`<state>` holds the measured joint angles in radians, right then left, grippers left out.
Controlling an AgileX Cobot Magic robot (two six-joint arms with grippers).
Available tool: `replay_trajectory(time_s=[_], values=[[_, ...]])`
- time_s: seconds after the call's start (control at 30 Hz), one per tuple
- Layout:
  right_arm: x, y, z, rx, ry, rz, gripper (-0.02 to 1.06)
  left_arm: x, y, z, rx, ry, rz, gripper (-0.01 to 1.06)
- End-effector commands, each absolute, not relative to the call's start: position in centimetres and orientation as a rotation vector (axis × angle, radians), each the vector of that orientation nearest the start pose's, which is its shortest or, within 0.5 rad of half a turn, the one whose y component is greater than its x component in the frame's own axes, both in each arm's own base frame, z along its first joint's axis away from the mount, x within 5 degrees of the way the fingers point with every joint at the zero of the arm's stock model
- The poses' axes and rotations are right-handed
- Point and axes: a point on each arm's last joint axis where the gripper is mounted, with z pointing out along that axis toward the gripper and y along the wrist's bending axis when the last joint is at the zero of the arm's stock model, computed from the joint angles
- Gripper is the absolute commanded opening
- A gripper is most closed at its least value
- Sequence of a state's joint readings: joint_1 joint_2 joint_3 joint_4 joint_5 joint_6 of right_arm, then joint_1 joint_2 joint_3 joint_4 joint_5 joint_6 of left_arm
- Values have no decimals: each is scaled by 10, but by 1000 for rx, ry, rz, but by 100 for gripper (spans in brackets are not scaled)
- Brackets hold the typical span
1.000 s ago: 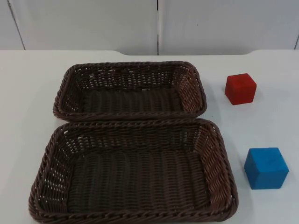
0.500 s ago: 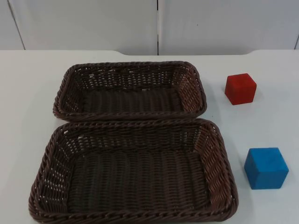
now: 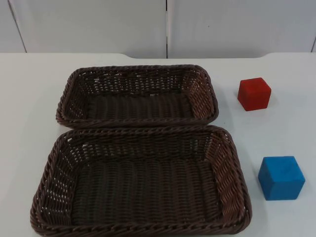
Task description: Pick up one cube with the left hand and place it into the upper basket. Pick up one cube with the right hand and place it into the lower basket.
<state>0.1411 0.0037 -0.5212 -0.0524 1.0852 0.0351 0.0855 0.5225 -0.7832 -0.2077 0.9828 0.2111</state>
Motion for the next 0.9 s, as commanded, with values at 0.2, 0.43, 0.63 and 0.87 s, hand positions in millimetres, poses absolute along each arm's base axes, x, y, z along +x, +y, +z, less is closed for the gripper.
replay_trajectory(time_s=[0.2, 0.43, 0.63, 0.87], values=[[-7, -5, 280, -104, 2043, 35, 105, 113, -17, 351, 206, 2172, -198, 105], [-7, -5, 280, -104, 2043, 35, 105, 138, -15, 346, 193, 2188, -215, 105], [-7, -5, 280, -104, 2043, 35, 105, 161, -19, 343, 243, 2218, -286, 105], [-7, -5, 280, -104, 2043, 35, 105, 187, -19, 341, 282, 2220, -304, 105]])
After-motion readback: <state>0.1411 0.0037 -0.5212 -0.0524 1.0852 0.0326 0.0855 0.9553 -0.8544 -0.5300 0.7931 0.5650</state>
